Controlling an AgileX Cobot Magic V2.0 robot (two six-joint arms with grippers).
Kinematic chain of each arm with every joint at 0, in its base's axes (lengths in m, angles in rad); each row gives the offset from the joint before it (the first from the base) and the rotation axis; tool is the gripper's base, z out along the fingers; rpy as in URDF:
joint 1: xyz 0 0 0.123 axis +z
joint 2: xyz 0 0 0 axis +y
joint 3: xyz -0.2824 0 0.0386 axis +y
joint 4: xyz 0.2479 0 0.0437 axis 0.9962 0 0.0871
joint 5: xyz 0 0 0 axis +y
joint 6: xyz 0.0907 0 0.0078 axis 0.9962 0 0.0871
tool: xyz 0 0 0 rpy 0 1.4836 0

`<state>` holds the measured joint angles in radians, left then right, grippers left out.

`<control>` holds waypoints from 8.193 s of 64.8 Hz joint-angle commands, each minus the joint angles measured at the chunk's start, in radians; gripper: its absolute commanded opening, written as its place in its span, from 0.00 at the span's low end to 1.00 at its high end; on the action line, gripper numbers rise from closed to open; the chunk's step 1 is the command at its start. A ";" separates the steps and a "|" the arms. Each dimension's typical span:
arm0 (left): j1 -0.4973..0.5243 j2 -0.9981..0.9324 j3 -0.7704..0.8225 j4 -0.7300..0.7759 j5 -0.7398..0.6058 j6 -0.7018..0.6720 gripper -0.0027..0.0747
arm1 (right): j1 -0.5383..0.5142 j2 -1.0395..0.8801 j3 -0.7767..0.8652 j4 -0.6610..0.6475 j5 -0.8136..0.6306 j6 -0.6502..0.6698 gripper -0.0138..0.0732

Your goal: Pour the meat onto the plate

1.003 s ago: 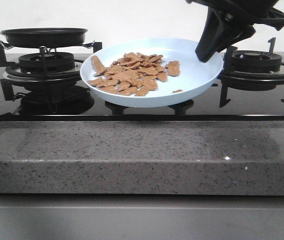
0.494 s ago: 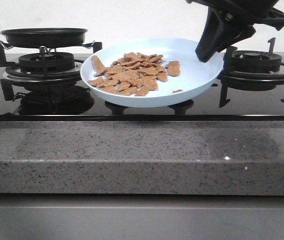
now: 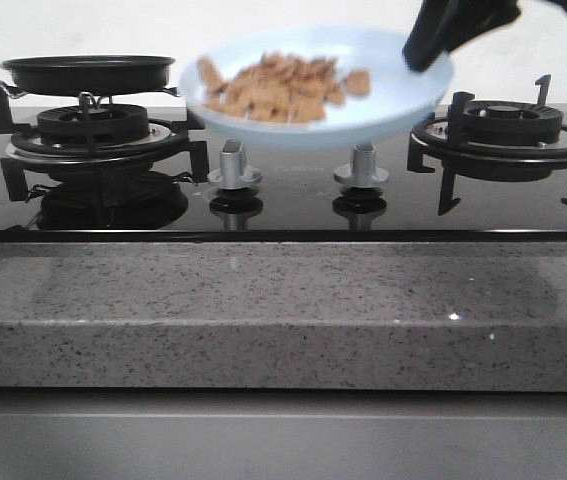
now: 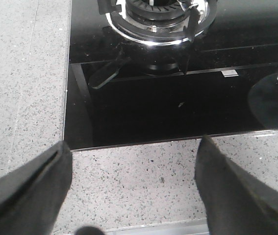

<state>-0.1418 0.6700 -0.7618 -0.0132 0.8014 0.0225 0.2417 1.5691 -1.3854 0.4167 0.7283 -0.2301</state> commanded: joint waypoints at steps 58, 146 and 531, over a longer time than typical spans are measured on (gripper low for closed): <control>-0.007 -0.001 -0.024 -0.027 -0.082 -0.011 0.70 | -0.071 0.483 -0.574 0.073 0.117 -0.006 0.04; -0.007 -0.001 -0.024 -0.025 -0.095 -0.011 0.70 | -0.009 -0.467 0.298 -0.316 0.028 0.136 0.45; 0.076 -0.691 0.770 -0.057 -0.875 -0.011 0.01 | -0.242 -1.596 1.406 -0.322 -0.782 0.212 0.02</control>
<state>-0.0672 -0.0030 0.0035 -0.0647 0.0121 0.0201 0.0043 -0.0108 0.0260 0.0923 0.0317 -0.0163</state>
